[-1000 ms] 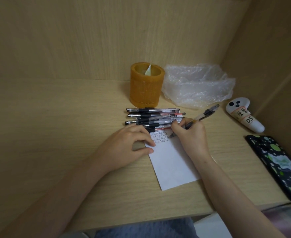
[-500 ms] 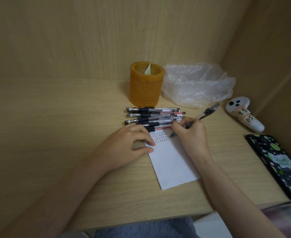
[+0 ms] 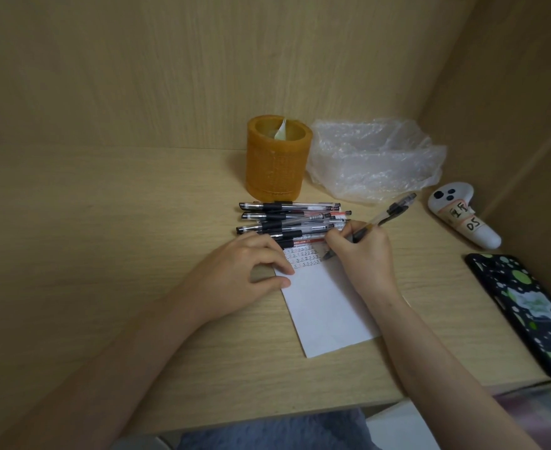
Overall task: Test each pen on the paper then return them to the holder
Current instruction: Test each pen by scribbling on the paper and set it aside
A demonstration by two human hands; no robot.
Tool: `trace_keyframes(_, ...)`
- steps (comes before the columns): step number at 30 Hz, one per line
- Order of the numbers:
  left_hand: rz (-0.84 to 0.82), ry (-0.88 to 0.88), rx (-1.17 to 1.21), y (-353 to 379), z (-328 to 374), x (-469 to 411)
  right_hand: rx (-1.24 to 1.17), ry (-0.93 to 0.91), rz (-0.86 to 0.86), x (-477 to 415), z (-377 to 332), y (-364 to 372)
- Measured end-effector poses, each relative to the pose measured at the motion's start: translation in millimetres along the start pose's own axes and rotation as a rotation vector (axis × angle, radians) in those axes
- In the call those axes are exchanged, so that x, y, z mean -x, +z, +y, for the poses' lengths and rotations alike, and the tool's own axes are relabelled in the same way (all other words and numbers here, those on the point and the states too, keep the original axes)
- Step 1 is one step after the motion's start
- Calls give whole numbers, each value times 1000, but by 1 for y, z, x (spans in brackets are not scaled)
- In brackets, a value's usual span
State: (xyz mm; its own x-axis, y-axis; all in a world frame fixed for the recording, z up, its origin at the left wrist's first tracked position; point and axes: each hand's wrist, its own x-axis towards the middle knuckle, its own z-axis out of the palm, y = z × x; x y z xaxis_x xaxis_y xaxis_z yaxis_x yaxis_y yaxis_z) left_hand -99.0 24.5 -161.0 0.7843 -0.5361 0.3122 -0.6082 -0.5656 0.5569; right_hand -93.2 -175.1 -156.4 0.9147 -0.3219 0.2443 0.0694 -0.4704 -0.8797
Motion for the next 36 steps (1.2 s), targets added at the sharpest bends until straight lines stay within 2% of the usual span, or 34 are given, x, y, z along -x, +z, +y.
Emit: trace_keyframes(36, -27, -17, 7, -1, -1, 0, -45, 0, -13, -1, 2, 0)
